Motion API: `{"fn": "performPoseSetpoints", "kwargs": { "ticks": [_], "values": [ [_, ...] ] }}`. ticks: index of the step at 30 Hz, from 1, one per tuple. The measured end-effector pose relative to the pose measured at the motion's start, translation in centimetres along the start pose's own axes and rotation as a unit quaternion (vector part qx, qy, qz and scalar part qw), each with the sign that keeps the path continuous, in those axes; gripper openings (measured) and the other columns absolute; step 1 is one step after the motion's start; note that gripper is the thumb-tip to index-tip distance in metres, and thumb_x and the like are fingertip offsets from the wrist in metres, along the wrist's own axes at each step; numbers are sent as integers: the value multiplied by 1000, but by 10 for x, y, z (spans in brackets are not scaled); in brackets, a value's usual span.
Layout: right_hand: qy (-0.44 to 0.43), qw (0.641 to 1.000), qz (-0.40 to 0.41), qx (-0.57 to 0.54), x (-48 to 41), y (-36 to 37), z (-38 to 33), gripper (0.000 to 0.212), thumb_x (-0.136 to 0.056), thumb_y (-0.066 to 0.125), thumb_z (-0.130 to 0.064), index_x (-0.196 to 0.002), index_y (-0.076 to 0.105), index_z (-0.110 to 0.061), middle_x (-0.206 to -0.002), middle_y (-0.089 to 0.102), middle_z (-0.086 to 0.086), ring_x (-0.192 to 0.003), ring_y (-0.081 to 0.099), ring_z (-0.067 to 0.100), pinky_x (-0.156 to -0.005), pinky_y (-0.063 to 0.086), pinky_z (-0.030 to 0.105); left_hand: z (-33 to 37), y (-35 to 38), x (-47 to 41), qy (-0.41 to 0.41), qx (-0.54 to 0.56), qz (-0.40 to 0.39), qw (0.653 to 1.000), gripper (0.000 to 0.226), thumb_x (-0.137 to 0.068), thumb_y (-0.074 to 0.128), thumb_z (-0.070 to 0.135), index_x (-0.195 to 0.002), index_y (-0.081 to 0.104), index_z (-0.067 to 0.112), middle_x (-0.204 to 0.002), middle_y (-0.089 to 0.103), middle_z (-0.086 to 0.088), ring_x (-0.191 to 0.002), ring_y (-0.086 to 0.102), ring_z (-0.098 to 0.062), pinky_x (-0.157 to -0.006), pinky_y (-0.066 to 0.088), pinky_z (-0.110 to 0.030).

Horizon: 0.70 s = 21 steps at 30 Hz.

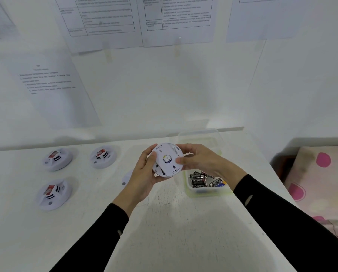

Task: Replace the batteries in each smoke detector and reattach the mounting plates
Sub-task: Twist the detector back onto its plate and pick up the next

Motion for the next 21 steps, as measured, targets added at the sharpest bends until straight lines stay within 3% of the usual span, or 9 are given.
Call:
{"fn": "performPoseSetpoints", "kwargs": {
  "ticks": [3, 8, 11, 15, 18, 21],
  "values": [
    [3, 1000, -20, 8, 2, 5, -2, 42, -85, 71, -7, -123, 62, -19, -114, 70, 10, -101, 69, 23, -80, 57, 29, 1, 0, -2, 4, -8, 2, 1000, 33, -104, 45, 29, -136, 52, 26, -129, 64, -2, -111, 67, -25, -78, 61, -47],
    [22, 999, -14, 40, -1, 2, 3, 45, -81, 75, -6, -124, 60, -10, -112, 69, 11, -98, 70, 25, -83, 58, 33, -1, 2, -5, -11, -24, -22, 999, 40, -103, 45, 31, -139, 53, 15, -132, 65, -11, -117, 64, -33, -87, 58, -55],
    [28, 999, 2, 45, 0, 0, 4, 44, -80, 76, -3, -119, 57, -9, -111, 65, 8, -89, 71, 19, -73, 57, 26, 0, 3, -6, -13, -31, -29, 999, 39, -104, 45, 29, -137, 55, 11, -128, 67, -13, -115, 65, -35, -85, 58, -55],
    [34, 999, 1, 40, -2, 0, 6, 44, -78, 77, -2, -117, 58, -8, -115, 64, 13, -95, 70, 23, -76, 58, 30, 1, 4, -8, -21, -28, -39, 999, 34, -105, 44, 26, -132, 59, 12, -121, 71, -9, -109, 69, -32, -81, 60, -50],
    [60, 998, -16, -15, -2, 3, 9, 37, -85, 72, -15, -119, 60, -7, -116, 67, 13, -101, 69, 22, -83, 57, 35, 3, 3, -10, -27, -39, -38, 998, 38, -103, 47, 28, -135, 56, 11, -127, 68, -12, -115, 65, -34, -84, 60, -51],
    [72, 997, 2, -21, -2, 3, 10, 30, -92, 63, -28, -114, 61, -7, -109, 69, 9, -97, 69, 19, -79, 59, 36, 3, 4, -10, -26, -55, -41, 997, 37, -103, 48, 27, -135, 56, 13, -129, 66, -12, -117, 64, -32, -87, 59, -51]
  ]
}}
Point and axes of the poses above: each hand's wrist, its own x-axis away from the middle knuckle, its own y-axis out of the palm, z = x × y, the point moved 9 cm from there along -x, towards the middle knuckle
